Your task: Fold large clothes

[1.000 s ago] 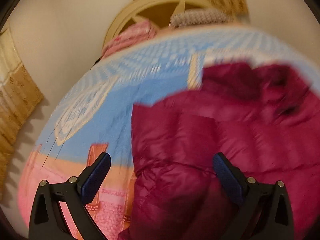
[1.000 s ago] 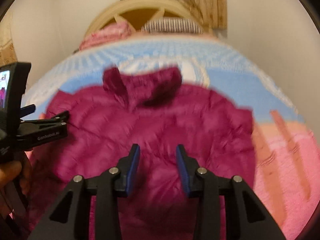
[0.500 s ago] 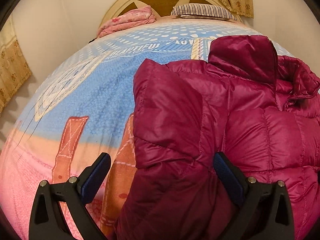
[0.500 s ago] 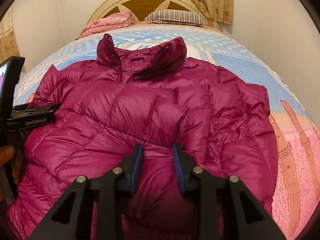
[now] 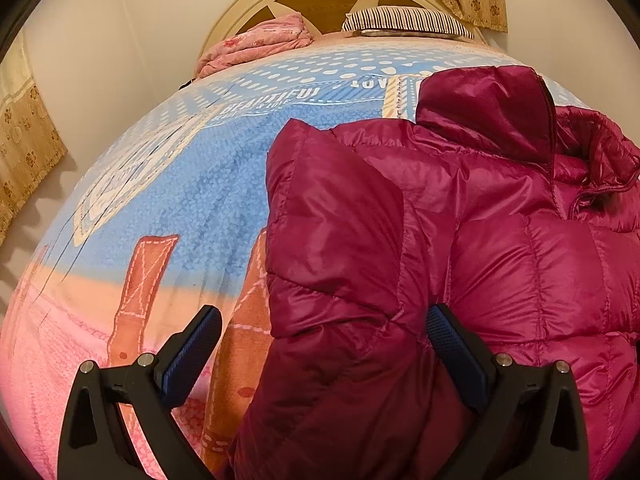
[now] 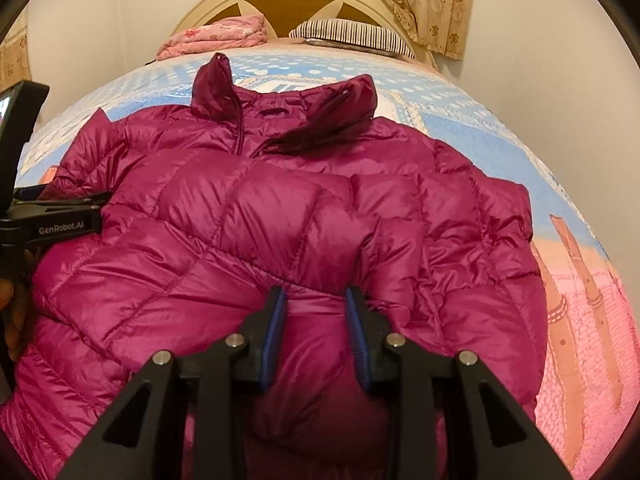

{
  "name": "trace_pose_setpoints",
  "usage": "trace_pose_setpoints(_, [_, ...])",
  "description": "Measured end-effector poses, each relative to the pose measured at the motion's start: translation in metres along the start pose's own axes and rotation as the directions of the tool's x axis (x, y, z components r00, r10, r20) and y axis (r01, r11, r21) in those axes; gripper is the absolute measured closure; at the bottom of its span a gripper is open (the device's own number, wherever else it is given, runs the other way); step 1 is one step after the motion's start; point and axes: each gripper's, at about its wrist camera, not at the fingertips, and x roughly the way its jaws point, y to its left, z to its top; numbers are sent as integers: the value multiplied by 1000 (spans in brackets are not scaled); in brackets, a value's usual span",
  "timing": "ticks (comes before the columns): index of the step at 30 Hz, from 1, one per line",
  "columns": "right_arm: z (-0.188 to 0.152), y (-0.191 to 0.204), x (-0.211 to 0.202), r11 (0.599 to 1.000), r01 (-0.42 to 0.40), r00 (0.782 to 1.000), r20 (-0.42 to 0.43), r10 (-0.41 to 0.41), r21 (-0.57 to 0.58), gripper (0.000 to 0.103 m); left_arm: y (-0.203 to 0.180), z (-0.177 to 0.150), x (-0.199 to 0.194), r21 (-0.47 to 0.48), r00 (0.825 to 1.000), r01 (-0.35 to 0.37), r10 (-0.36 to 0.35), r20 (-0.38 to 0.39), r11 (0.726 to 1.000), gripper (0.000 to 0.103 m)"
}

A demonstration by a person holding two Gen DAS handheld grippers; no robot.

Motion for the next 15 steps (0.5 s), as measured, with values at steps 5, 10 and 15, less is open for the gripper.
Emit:
trace_pose_setpoints(5, [7,-3,-17,999,-42,999,1,42,-3,60,1,14,-24,24,997,-61,62,-36,998,1])
trace_pose_setpoints(10, [18,-21,-56,996,-61,990,132,51,70,50,-1,22,-68,-23,997,54,-52,57,998,1])
trace_pose_setpoints(15, [25,-22,-29,997,-39,998,50,36,61,63,-38,6,-42,107,1000,-6,5,9,994,1])
